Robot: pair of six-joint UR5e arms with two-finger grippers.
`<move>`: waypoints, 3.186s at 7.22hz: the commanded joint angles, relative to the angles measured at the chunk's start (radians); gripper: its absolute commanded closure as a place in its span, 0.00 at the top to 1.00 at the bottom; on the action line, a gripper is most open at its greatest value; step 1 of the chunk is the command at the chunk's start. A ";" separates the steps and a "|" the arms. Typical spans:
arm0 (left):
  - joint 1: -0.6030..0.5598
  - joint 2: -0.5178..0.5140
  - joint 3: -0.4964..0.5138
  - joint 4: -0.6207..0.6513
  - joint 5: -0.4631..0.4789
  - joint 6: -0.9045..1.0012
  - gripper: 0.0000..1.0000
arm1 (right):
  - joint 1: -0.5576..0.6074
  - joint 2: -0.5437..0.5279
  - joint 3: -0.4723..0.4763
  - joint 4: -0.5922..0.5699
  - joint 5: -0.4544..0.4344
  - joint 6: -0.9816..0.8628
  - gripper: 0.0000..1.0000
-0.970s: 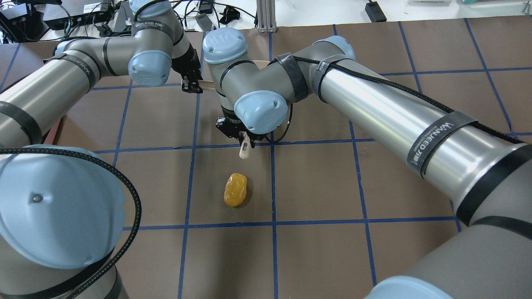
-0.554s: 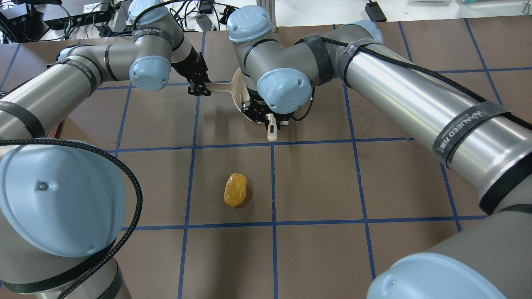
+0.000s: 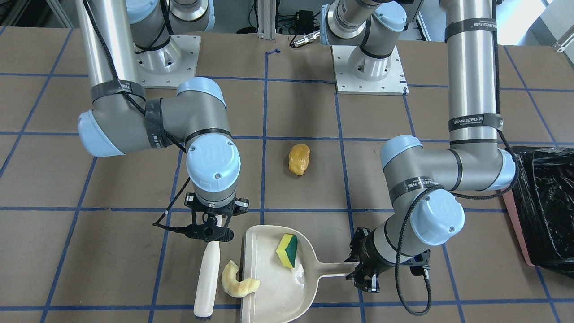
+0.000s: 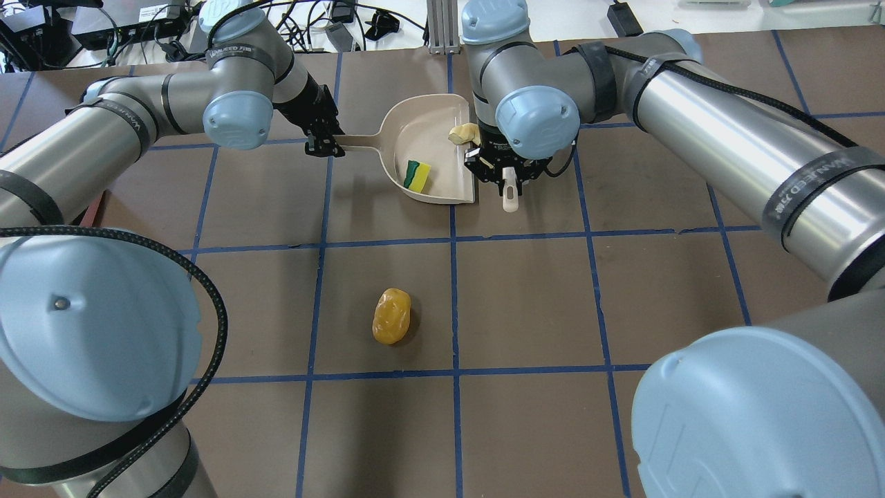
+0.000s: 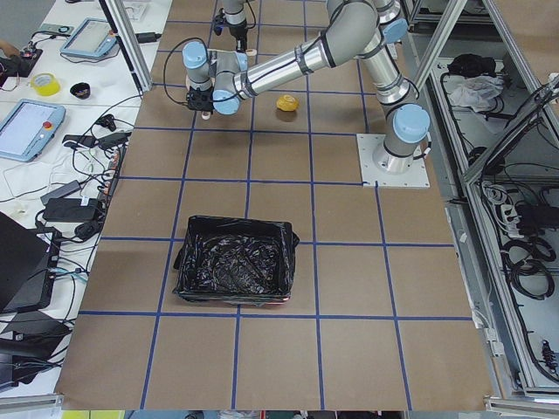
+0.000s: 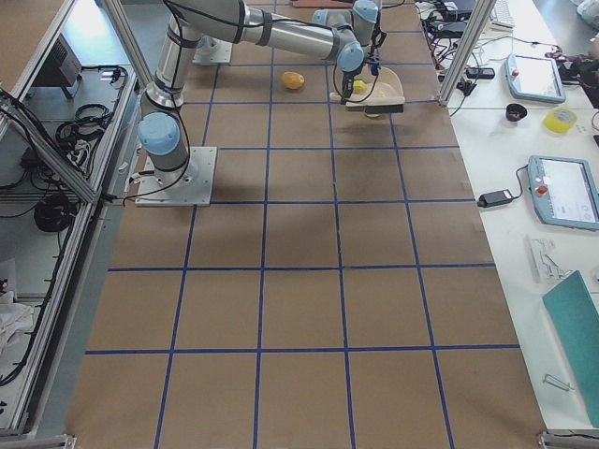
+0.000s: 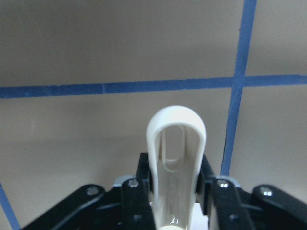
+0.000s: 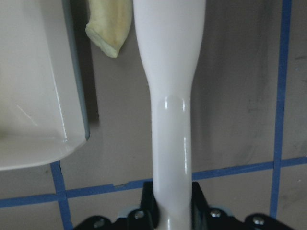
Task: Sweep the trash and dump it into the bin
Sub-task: 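Brush the sponge and peel deeper into the dustpan with the right gripper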
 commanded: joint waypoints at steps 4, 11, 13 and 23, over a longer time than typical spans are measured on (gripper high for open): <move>0.000 0.004 0.001 0.013 0.230 -0.011 0.00 | 0.013 0.006 0.084 -0.063 0.095 0.121 0.00; -0.070 0.047 0.013 -0.117 0.475 -0.163 0.00 | 0.137 0.005 0.063 -0.094 0.146 0.293 0.00; -0.077 0.041 0.014 -0.102 0.490 -0.187 0.00 | 0.142 0.005 0.054 -0.094 0.181 0.313 0.00; -0.135 0.041 0.008 -0.036 0.462 -0.195 0.00 | 0.064 -0.032 -0.020 0.056 0.068 0.112 0.00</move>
